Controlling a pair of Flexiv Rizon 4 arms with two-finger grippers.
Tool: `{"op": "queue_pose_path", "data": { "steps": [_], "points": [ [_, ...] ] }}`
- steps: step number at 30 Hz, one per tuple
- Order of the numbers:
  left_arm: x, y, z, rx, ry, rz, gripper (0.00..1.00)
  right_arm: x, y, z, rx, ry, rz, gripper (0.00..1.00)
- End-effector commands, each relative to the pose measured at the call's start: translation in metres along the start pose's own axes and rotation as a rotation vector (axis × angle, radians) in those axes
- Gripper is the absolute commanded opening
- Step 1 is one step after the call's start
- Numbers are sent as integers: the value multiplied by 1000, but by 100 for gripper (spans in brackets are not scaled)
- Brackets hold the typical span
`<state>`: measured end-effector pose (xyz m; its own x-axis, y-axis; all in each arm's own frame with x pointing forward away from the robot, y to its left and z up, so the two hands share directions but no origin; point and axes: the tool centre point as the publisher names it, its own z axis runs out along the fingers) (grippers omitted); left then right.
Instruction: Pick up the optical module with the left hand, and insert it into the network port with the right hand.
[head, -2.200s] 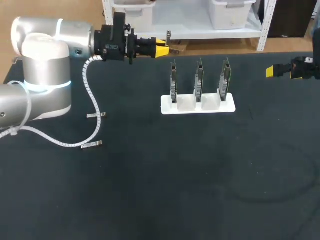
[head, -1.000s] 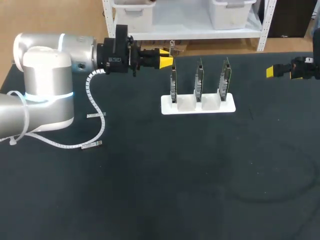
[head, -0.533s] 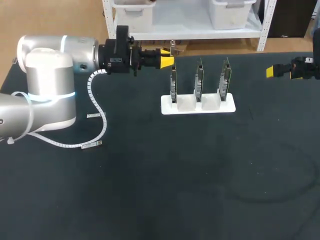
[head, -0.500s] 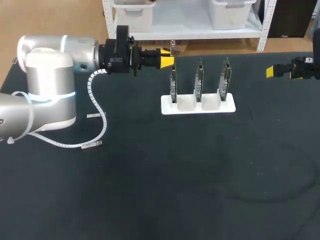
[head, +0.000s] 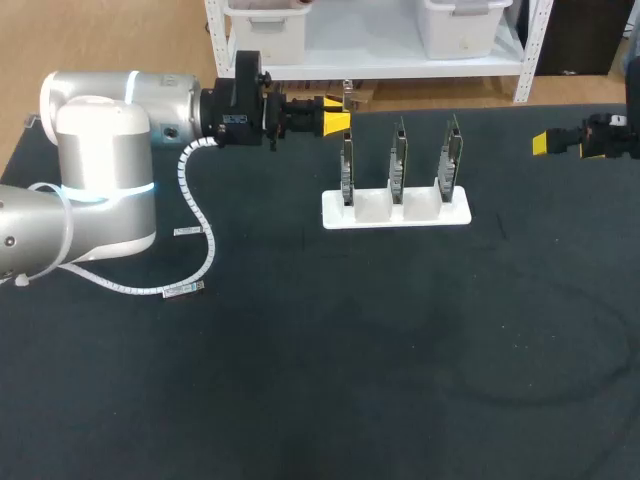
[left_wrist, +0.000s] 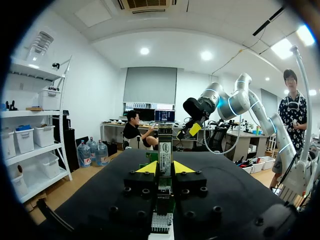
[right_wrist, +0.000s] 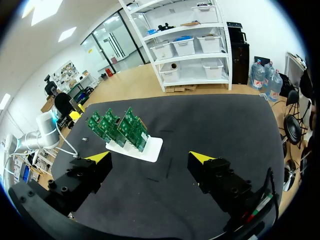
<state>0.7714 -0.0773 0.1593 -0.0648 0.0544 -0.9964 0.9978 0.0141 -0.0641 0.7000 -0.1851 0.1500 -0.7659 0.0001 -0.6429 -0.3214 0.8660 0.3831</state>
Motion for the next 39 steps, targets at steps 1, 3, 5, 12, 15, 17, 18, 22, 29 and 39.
{"op": "queue_pose_path", "data": {
  "steps": [1,3,5,12,15,17,18,22,29,39],
  "points": [
    [1,4,0,5,0,-5,0,0,0,0,0,0,0,100],
    [1,4,0,6,-1,-7,0,0,0,0,0,0,0,100],
    [1,4,0,7,1,-8,0,0,0,0,0,0,0,100],
    [1,5,-1,12,2,-9,0,0,0,0,0,0,0,100],
    [1,5,-1,13,3,-5,0,0,0,0,0,0,0,100],
    [1,6,-1,13,2,-8,0,0,0,0,0,0,0,100],
    [1,6,-1,13,1,-8,0,0,0,0,0,0,0,100],
    [2,6,-1,11,0,-10,0,0,0,0,0,0,0,100],
    [2,6,-2,10,-3,-9,0,0,0,0,0,0,0,100],
    [3,7,-1,23,-3,-17,0,0,0,0,0,0,0,100]
  ]
}}
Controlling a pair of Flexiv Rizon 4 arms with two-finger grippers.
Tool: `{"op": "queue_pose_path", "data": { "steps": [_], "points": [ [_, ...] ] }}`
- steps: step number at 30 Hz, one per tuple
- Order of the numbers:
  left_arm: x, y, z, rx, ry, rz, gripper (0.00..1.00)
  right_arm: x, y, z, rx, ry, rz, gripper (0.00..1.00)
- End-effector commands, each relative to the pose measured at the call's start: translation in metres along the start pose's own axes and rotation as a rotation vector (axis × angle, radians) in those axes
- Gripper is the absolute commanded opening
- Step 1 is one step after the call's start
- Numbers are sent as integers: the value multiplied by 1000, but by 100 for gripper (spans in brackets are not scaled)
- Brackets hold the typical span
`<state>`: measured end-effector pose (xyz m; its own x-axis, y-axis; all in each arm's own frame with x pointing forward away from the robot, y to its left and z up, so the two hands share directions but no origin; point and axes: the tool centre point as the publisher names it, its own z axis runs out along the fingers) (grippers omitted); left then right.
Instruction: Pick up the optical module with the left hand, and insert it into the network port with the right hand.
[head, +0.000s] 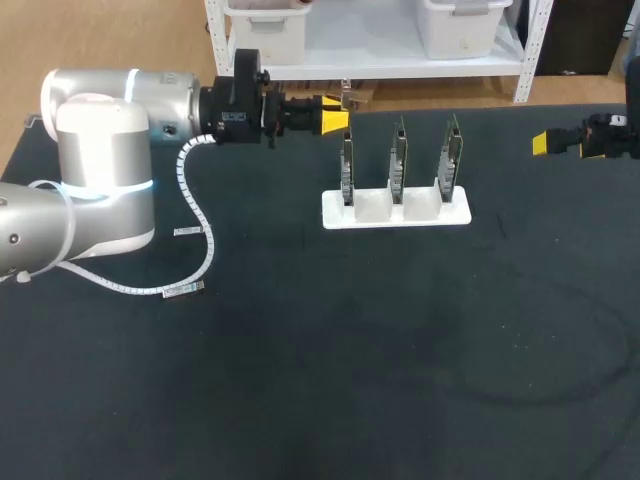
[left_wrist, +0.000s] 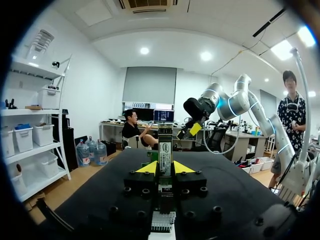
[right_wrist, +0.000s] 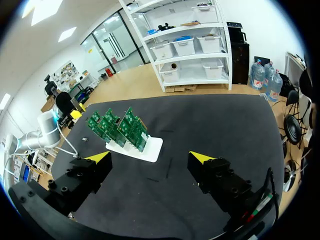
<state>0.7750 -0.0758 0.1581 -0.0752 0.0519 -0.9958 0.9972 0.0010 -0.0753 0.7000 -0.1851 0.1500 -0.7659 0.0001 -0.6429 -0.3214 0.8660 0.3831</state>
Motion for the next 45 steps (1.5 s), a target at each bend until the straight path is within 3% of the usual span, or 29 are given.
{"op": "queue_pose_path", "data": {
  "steps": [1,30,33,35,39,43,45],
  "points": [
    [2,3,1,11,-1,-8,0,0,0,0,0,0,0,100],
    [5,2,0,-2,-20,-27,0,0,0,0,0,0,0,100],
    [5,2,0,-2,-20,-27,0,-20,-3,3,-50,-12,-31,100],
    [5,2,0,-2,-20,-27,0,-37,3,4,-145,-11,-120,100],
    [5,2,0,-2,-20,-27,0,-73,21,17,-239,-29,-281,100],
    [5,2,0,-2,-20,-27,0,-93,43,29,-328,53,-362,100],
    [5,2,0,-2,-20,-27,0,-97,53,33,-375,127,-344,100]
  ]
}}
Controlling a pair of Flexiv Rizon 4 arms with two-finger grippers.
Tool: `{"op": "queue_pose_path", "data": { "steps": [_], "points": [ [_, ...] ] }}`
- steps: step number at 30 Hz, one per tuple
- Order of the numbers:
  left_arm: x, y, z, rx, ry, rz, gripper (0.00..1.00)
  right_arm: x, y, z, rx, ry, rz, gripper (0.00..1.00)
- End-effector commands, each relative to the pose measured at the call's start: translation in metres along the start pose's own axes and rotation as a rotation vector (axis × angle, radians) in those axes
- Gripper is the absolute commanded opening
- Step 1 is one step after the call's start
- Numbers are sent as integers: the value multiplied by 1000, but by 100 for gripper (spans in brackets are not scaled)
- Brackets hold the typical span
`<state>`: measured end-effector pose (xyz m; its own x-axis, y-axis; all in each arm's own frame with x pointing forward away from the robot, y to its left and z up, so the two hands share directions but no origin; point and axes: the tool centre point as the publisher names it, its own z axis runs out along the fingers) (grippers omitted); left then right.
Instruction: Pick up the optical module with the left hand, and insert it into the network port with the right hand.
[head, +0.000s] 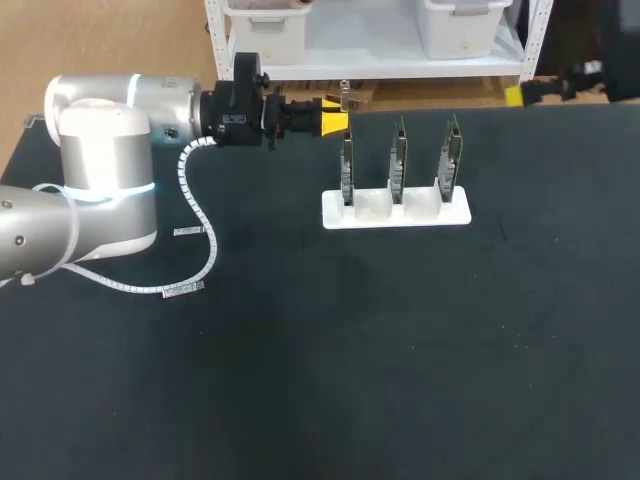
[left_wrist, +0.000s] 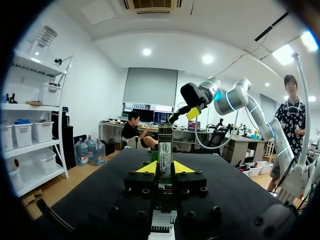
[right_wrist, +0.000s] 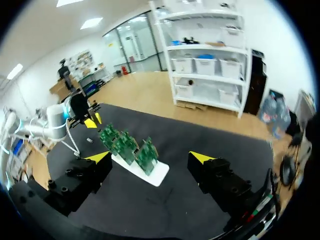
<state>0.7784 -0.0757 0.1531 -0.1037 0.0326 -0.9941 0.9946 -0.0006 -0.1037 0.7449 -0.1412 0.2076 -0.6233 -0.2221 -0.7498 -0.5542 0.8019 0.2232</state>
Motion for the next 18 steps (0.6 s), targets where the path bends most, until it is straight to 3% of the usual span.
{"op": "queue_pose_path", "data": {
  "steps": [1,18],
  "points": [
    [1,-1,0,-5,-1,1,0,-28,2,27,-328,136,-55,100],
    [1,-1,0,-5,-1,1,0,-29,6,29,-315,128,-40,100]
  ]
}}
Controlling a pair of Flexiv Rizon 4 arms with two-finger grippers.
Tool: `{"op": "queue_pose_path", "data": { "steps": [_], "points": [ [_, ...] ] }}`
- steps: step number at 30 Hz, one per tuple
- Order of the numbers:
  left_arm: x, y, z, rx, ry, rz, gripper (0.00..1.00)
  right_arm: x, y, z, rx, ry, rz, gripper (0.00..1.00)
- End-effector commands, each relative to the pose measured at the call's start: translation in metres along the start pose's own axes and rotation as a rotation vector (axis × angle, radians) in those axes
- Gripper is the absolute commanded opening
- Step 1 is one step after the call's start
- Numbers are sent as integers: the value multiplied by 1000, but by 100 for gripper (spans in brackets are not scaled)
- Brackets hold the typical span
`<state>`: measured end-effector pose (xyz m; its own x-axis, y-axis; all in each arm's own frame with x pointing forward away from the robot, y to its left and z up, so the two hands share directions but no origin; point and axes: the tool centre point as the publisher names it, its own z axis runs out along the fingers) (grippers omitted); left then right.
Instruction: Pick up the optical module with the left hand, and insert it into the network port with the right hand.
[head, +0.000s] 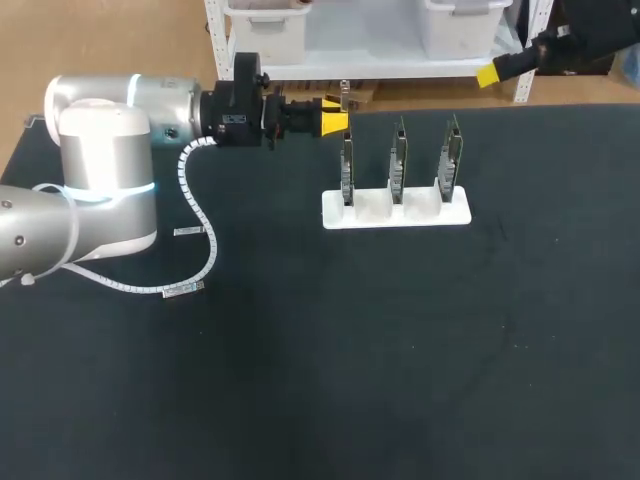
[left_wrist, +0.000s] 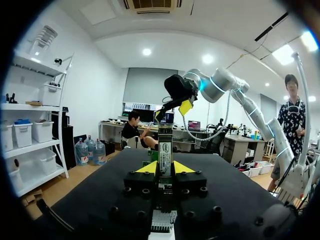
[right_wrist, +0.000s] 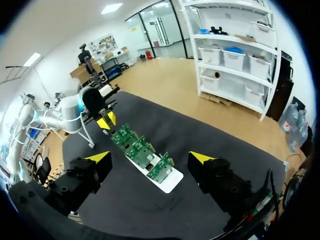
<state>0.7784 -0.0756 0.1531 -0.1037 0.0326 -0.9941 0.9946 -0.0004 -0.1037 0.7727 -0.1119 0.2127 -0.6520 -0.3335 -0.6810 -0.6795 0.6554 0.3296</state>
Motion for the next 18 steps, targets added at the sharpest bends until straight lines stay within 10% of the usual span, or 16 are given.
{"op": "queue_pose_path", "data": {
  "steps": [1,18],
  "points": [
    [1,-1,0,-4,-1,1,0,-1,-3,0,-99,-1,-1,100],
    [1,-1,0,-4,-1,1,0,-60,61,43,-384,-17,-387,100]
  ]
}}
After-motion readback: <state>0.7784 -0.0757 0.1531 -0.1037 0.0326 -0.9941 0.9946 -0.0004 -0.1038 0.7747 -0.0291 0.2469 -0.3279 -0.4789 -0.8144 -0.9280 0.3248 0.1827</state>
